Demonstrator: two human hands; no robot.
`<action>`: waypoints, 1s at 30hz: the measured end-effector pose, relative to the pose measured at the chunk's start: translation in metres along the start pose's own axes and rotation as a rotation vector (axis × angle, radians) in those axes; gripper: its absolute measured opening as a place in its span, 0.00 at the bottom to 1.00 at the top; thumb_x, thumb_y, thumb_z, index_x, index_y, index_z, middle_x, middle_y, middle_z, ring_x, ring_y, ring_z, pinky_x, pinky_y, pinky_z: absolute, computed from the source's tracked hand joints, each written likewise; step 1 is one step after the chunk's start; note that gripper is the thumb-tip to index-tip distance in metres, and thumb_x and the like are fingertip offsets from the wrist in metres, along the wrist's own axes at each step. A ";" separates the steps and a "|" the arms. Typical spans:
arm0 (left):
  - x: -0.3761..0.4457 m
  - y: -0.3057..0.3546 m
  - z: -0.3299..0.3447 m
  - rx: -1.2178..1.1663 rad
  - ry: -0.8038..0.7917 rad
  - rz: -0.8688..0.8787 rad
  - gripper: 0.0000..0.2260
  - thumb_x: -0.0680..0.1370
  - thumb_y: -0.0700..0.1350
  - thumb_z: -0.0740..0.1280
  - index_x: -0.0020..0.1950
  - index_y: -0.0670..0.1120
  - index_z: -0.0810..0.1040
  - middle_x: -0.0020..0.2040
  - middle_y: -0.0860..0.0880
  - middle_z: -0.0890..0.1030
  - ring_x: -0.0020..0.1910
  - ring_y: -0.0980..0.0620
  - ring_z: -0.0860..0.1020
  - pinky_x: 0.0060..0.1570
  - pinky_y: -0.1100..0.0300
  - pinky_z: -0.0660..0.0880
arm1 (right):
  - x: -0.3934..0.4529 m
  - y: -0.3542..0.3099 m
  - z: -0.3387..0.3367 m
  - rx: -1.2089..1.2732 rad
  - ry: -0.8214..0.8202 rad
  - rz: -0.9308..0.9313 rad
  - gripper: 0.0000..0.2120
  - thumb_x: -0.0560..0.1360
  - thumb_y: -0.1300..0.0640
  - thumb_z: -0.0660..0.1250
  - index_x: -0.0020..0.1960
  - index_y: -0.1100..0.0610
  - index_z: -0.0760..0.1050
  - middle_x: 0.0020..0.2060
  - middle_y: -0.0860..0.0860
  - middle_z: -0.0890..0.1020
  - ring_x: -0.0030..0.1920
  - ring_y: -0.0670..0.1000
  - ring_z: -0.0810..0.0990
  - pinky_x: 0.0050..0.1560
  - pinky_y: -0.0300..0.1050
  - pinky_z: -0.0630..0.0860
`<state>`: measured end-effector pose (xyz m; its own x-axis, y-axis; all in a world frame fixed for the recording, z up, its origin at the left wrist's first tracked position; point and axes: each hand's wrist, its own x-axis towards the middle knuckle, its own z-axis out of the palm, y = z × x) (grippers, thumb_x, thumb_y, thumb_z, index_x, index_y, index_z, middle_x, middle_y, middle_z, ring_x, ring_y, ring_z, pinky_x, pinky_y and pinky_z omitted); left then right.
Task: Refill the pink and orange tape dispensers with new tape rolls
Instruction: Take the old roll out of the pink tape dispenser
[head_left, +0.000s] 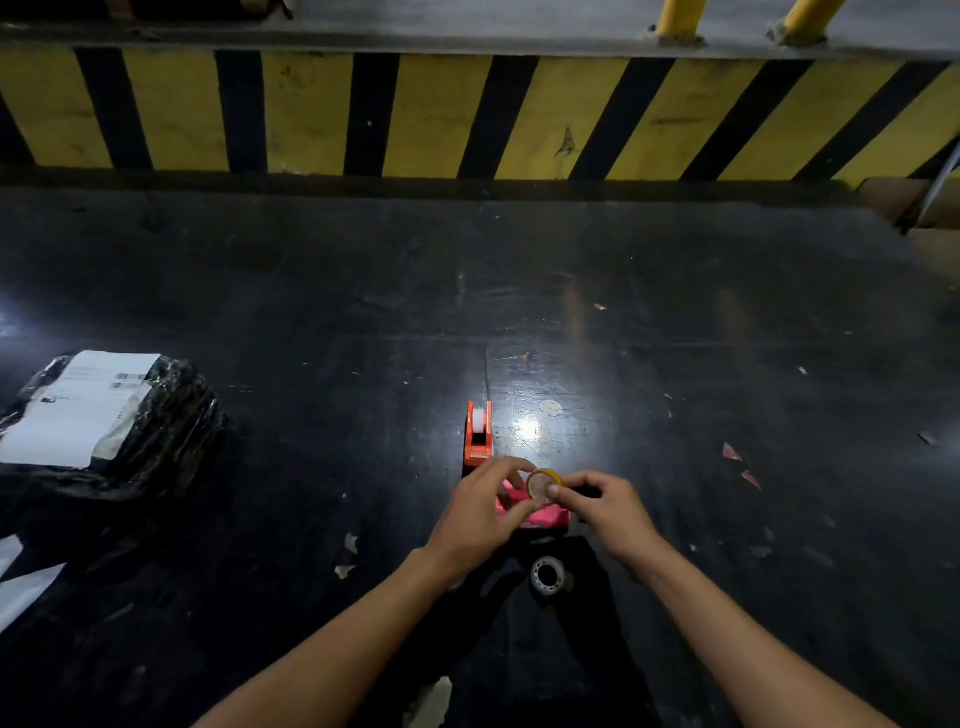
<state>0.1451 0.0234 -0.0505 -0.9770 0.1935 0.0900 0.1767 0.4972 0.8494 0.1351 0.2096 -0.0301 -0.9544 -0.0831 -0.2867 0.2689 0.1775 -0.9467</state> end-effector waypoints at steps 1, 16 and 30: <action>-0.001 0.004 0.001 -0.031 0.012 0.013 0.14 0.73 0.46 0.76 0.57 0.53 0.80 0.50 0.54 0.79 0.44 0.61 0.77 0.44 0.71 0.72 | -0.003 0.001 0.000 0.054 -0.012 0.030 0.07 0.71 0.65 0.73 0.47 0.67 0.81 0.35 0.53 0.83 0.32 0.41 0.80 0.34 0.30 0.73; -0.018 0.026 0.010 -0.023 0.109 0.133 0.07 0.76 0.41 0.73 0.53 0.44 0.79 0.50 0.50 0.78 0.47 0.63 0.76 0.46 0.74 0.71 | -0.029 0.011 0.002 0.295 0.136 0.121 0.02 0.72 0.59 0.72 0.43 0.57 0.84 0.39 0.56 0.86 0.40 0.50 0.82 0.43 0.46 0.75; -0.029 0.003 0.009 -0.129 0.236 -0.065 0.12 0.77 0.38 0.71 0.60 0.46 0.82 0.52 0.53 0.83 0.47 0.62 0.79 0.48 0.73 0.72 | -0.047 0.086 -0.034 -0.952 0.150 -0.173 0.05 0.72 0.55 0.72 0.46 0.54 0.81 0.40 0.51 0.76 0.44 0.55 0.77 0.47 0.47 0.74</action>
<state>0.1750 0.0272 -0.0556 -0.9893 -0.0450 0.1388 0.1108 0.3878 0.9151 0.1985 0.2621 -0.0931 -0.9951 -0.0682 -0.0712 -0.0300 0.8973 -0.4404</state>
